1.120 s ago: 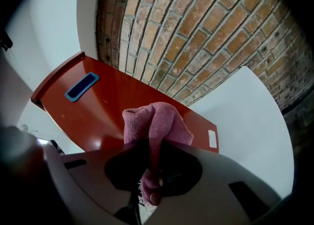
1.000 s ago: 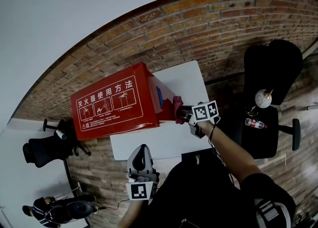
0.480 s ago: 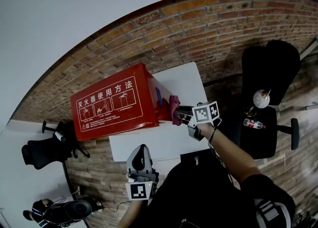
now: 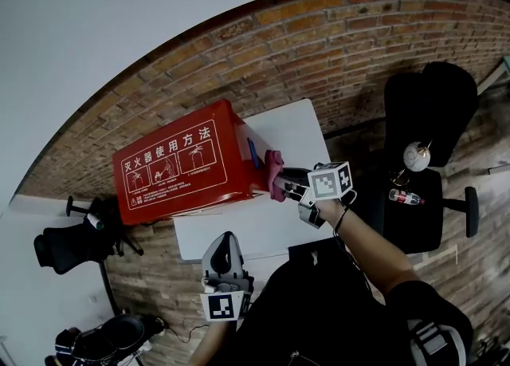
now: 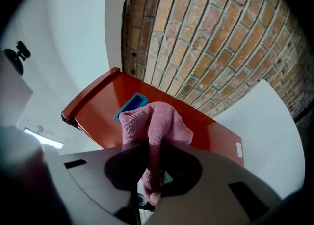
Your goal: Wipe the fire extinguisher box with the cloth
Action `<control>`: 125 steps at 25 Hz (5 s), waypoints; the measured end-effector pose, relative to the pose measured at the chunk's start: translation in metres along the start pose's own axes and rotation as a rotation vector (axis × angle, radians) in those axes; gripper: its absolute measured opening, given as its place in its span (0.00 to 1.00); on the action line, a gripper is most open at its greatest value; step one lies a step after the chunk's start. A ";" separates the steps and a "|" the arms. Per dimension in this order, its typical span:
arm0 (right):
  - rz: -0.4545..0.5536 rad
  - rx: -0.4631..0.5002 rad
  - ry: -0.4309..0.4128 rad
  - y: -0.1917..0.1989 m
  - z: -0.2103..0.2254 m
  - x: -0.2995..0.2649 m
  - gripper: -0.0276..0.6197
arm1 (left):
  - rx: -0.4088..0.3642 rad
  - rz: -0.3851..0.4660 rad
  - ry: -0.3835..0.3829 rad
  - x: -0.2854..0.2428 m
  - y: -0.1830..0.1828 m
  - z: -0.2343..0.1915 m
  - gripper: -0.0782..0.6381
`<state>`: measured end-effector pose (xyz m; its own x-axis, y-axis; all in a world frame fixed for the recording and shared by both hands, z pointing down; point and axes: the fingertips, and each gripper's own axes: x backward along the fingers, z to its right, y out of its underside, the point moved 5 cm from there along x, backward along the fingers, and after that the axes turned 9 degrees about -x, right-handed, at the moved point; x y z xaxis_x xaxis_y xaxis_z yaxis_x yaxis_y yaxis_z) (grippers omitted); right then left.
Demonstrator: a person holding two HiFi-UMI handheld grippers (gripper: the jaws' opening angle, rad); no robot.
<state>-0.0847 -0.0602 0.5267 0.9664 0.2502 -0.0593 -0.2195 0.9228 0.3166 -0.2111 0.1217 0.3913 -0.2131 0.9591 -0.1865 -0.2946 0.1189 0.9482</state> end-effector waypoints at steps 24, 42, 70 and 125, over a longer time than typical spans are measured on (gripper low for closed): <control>0.059 0.109 -0.119 -0.015 -0.078 0.008 0.14 | 0.002 0.023 0.001 0.011 -0.001 0.002 0.18; 0.080 0.158 -0.184 -0.027 -0.123 0.013 0.14 | -0.007 0.049 0.001 0.015 -0.009 -0.001 0.18; 0.304 0.691 0.109 -0.033 -0.174 0.039 0.14 | 0.038 0.169 0.008 0.003 -0.020 -0.035 0.18; 0.418 1.224 0.182 0.020 -0.258 0.042 0.14 | 0.050 0.343 -0.005 0.014 -0.065 -0.083 0.18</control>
<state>-0.0829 0.0441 0.2859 0.8022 0.5763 0.1562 -0.1402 -0.0725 0.9875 -0.2720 0.1063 0.3059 -0.2871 0.9466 0.1467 -0.1609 -0.1986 0.9668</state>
